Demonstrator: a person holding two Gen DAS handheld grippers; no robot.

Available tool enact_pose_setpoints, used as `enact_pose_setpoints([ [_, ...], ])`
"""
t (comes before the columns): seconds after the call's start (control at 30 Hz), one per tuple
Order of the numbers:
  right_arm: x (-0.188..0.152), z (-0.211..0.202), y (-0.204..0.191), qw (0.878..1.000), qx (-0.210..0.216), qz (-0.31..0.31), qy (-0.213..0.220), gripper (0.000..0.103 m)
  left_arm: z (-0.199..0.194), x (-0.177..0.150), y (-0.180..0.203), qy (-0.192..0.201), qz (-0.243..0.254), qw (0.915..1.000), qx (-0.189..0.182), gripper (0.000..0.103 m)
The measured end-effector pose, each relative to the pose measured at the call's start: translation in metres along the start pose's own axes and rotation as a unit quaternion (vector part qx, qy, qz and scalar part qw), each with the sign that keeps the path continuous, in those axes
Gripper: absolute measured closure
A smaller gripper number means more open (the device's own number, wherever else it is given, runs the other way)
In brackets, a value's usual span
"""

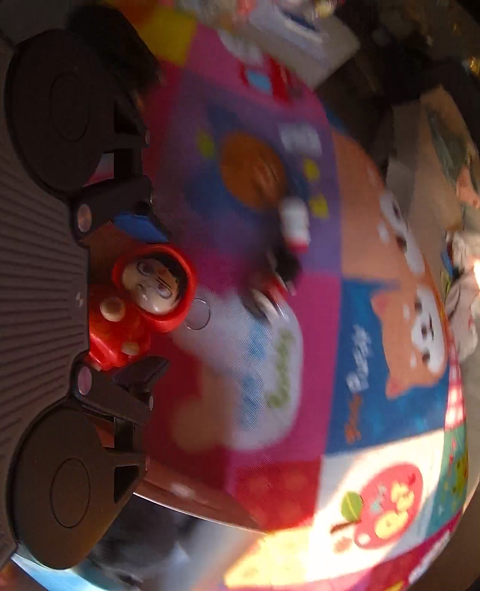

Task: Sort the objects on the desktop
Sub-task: 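Grasp the red boxing-glove toy with the right gripper while the left reaches the black foam stick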

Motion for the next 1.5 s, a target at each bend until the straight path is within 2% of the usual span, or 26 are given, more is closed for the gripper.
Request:
enact_pose_setpoints([
  [0.13, -0.024, -0.052, 0.009, 0.997, 0.029, 0.036, 0.055, 0.036, -0.002, -0.007, 0.018, -0.009, 0.031, 0.9994, -0.009, 0.0],
  [0.17, -0.032, -0.064, 0.017, 0.996, 0.022, 0.044, 0.071, 0.039, -0.001, -0.008, 0.02, -0.011, 0.037, 0.9992, -0.006, 0.0],
  [0.2, -0.041, -0.075, 0.024, 0.995, 0.014, 0.05, 0.083, 0.048, 0.001, -0.009, 0.021, -0.015, 0.042, 0.999, 0.001, 0.0],
  [0.3, -0.075, -0.092, 0.041, 0.995, 0.008, 0.065, 0.077, 0.05, 0.007, -0.009, 0.022, -0.029, 0.043, 0.9986, 0.012, 0.0],
  [0.37, -0.093, -0.091, 0.055, 0.995, -0.015, 0.067, 0.078, 0.051, 0.009, -0.01, 0.023, -0.035, 0.042, 0.9984, 0.018, 0.0],
  [0.43, -0.108, -0.09, 0.068, 0.992, -0.058, 0.062, 0.089, 0.051, 0.013, -0.01, 0.024, -0.04, 0.042, 0.998, 0.025, 0.0],
  [0.5, -0.121, -0.089, 0.08, 0.99, -0.08, 0.071, 0.097, 0.051, 0.014, -0.009, 0.027, -0.041, 0.044, 0.9978, 0.029, 0.0],
  [0.6, -0.138, -0.089, 0.094, 0.986, -0.076, 0.107, 0.106, 0.046, 0.017, -0.005, 0.031, -0.037, 0.039, 0.9982, 0.026, 0.0],
  [0.67, -0.15, -0.092, 0.1, 0.981, -0.074, 0.134, 0.119, 0.035, 0.022, -0.001, 0.035, -0.034, 0.036, 0.9985, 0.021, 0.001],
  [0.73, -0.164, -0.095, 0.108, 0.975, -0.08, 0.16, 0.132, 0.032, 0.029, 0.005, 0.042, -0.035, 0.038, 0.9986, 0.01, 0.011],
  [0.77, -0.172, -0.098, 0.11, 0.972, -0.081, 0.171, 0.138, 0.032, 0.034, 0.007, 0.046, -0.039, 0.041, 0.9984, 0.008, 0.029],
  [0.8, -0.179, -0.099, 0.112, 0.969, -0.085, 0.181, 0.143, 0.032, 0.04, 0.009, 0.048, -0.044, 0.043, 0.9981, 0.008, 0.035],
  [0.87, -0.191, -0.102, 0.113, 0.965, -0.096, 0.192, 0.149, 0.029, 0.052, 0.013, 0.05, -0.047, 0.044, 0.9978, 0.014, 0.035],
  [0.93, -0.203, -0.105, 0.115, 0.961, -0.102, 0.205, 0.155, 0.026, 0.062, 0.016, 0.051, -0.053, 0.048, 0.9973, 0.02, 0.04],
  [1.0, -0.213, -0.108, 0.118, 0.957, -0.103, 0.219, 0.16, 0.024, 0.066, 0.019, 0.053, -0.051, 0.056, 0.9968, 0.024, 0.062],
  [1.07, -0.217, -0.11, 0.122, 0.953, -0.108, 0.227, 0.167, 0.021, 0.065, 0.02, 0.056, -0.052, 0.06, 0.9966, 0.024, 0.074],
  [1.1, -0.218, -0.112, 0.125, 0.951, -0.115, 0.23, 0.172, 0.02, 0.063, 0.019, 0.056, -0.052, 0.062, 0.9965, 0.023, 0.077],
  [1.2, -0.217, -0.118, 0.141, 0.941, -0.142, 0.243, 0.189, 0.011, 0.053, 0.013, 0.056, -0.054, 0.069, 0.9959, 0.023, 0.078],
  [1.33, -0.208, -0.113, 0.167, 0.933, -0.164, 0.254, 0.194, 0.011, 0.029, -0.002, 0.055, -0.06, 0.06, 0.9964, 0.006, 0.077],
  [1.43, -0.195, -0.102, 0.183, 0.932, -0.175, 0.251, 0.192, 0.011, 0.013, -0.011, 0.047, -0.062, 0.044, 0.997, 0.009, 0.066],
  [1.47, -0.19, -0.097, 0.186, 0.933, -0.177, 0.25, 0.19, 0.011, 0.009, -0.012, 0.043, -0.062, 0.042, 0.997, 0.018, 0.054],
  [1.5, -0.184, -0.093, 0.187, 0.934, -0.175, 0.248, 0.189, 0.011, 0.005, -0.013, 0.038, -0.06, 0.04, 0.997, 0.028, 0.048],
])
Point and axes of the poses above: each gripper's, at about its wrist camera, not at the fingertips, and z roughly the way its jaws point, y to its right, x to its top, the point moved 9 cm from there along z, roughly the way its jaws point, and after that the axes turned 9 degrees about -x, right-handed, at the moved point
